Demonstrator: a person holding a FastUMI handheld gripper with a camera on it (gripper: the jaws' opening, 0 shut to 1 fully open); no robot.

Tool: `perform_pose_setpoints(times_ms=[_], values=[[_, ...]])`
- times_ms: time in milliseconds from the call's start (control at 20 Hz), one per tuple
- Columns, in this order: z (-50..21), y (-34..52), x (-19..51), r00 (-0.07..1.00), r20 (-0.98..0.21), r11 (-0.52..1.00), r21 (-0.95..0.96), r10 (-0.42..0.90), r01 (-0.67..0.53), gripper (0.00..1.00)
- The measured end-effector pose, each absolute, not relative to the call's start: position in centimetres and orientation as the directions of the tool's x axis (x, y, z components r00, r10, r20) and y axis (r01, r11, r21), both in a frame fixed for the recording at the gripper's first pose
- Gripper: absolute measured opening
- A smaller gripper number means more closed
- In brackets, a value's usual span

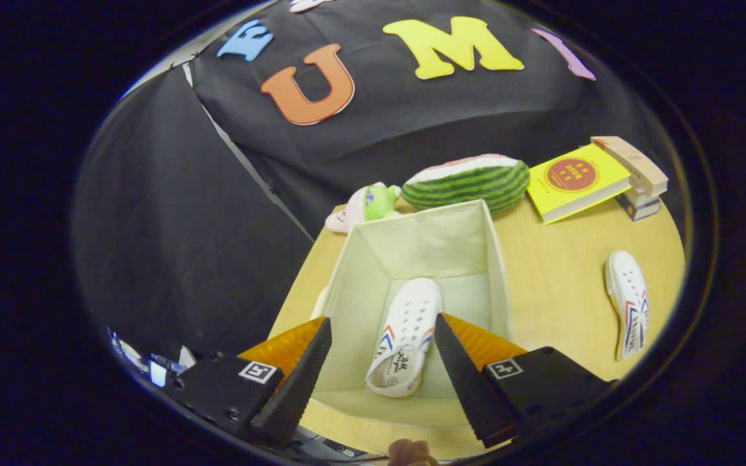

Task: Open the storage box then place both shoes into the box .Put the left shoe in first, then the right shoe, with the right side of both shoes facing outward in a uniform manner.

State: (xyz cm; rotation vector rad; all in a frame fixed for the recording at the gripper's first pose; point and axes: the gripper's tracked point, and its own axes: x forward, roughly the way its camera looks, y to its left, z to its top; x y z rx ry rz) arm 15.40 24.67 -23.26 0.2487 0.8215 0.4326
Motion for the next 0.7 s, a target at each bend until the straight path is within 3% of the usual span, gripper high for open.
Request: perform_pose_setpoints(times_ms=[300,700], values=[[-20.1,15.7,15.9,0.685,-0.636,0.935,0.254,0.355,-0.248,1.0],[-22.2,3.7,16.2,0.662,-0.712,0.972,0.174,0.235,-0.158,1.0]])
